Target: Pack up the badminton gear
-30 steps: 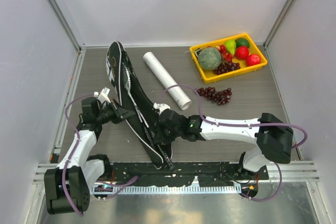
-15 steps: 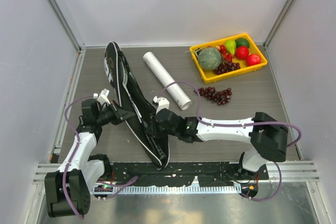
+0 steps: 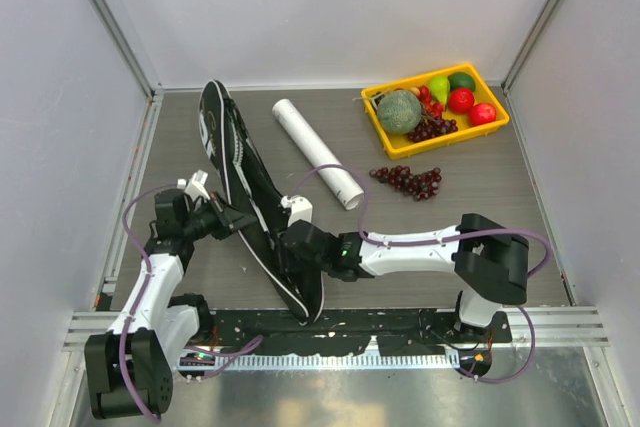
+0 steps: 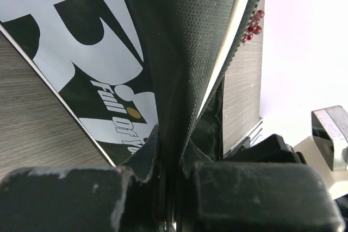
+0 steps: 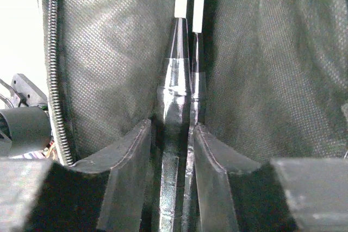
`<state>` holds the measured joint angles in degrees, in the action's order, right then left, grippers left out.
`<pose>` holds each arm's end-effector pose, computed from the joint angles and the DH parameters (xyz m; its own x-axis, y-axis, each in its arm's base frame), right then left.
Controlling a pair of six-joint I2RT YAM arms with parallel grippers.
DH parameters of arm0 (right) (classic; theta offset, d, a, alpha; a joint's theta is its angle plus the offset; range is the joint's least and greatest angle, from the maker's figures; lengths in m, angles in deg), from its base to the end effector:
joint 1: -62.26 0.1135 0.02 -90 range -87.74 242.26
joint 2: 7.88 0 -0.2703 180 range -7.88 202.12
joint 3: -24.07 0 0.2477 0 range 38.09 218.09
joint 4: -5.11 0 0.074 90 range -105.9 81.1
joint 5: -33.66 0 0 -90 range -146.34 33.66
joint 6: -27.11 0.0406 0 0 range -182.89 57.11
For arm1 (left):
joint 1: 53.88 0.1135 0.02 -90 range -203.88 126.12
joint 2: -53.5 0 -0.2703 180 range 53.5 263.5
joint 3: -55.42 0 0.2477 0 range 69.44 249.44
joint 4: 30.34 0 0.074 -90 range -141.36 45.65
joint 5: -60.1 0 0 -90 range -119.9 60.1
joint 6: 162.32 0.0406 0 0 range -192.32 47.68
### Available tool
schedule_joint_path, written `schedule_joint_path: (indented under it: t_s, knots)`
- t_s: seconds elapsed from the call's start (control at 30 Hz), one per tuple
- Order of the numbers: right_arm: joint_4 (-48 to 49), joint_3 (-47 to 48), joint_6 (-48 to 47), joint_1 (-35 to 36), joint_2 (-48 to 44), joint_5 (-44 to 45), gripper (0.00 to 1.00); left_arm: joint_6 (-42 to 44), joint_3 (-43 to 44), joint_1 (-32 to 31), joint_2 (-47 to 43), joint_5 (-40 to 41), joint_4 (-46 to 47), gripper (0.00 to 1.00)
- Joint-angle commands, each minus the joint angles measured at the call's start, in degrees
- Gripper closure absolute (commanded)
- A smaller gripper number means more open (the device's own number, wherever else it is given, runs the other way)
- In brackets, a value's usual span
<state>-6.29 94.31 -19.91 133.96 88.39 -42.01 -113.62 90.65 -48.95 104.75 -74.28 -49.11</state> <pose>0.1232 0.3406 0.2046 -0.7247 -0.0875 -0.6835 -0.4977 0.7525 0.4313 0.1753 -0.0134 0.1972 -0.7642 -0.5394 -0.3536 0.0086 0.5397 -0.8418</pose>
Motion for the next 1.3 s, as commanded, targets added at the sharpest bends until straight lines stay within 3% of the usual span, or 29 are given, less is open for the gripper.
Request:
schedule_joint_path:
  t_s: [0.0, 0.23, 0.33, 0.43, 0.6, 0.77, 0.93, 1.03, 1.1, 1.27]
  knots:
    - [-5.74, 4.59, -1.40, 0.63, -3.80, 2.37, 0.53, 2.10, 3.31, -0.53, -0.44, -2.91, -2.98, 1.00]
    - [-11.13, 3.98, -7.29, -0.24, -16.28, 4.39, 0.24, 2.36, 3.49, -0.45, -0.44, -2.20, -3.33, 1.00]
    - [-10.79, 2.66, -10.81, -2.52, -18.13, 4.57, 0.21, 2.28, 3.49, -0.45, -0.62, -2.20, -3.24, 1.00]
    - [-7.46, 1.87, -14.49, -7.17, -17.26, -1.12, 0.19, 1.57, 3.40, -0.53, -1.32, -2.20, -3.07, 1.00]
    - [-3.94, 3.97, -17.84, -12.19, -12.08, -8.15, 0.13, 0.43, 2.43, -0.45, -3.69, -2.11, -1.93, 1.00]
    - [-2.88, 6.35, -19.43, -14.13, -5.23, -15.45, 0.16, 0.43, 2.26, -0.53, -4.31, -1.15, -2.72, 1.00]
    - [4.48, 2.16, -13.30, -14.13, -3.63, -24.93, 0.16, 0.43, 1.73, -0.45, -4.31, -0.18, -2.37, 1.00]
    - [13.28, -3.31, -10.47, -14.13, -5.47, -31.44, 0.05, 0.52, 1.64, -0.45, -4.14, 0.08, -2.37, 1.00]
    - [15.05, -4.45, -8.71, -14.05, -5.48, -34.08, 0.04, 0.26, 1.55, -0.53, -3.61, 0.35, -2.10, 1.00]
    - [16.21, -5.69, -7.03, -12.64, -6.36, -32.97, 0.03, -1.32, 1.11, -0.45, -2.11, 1.40, 0.00, 1.00]
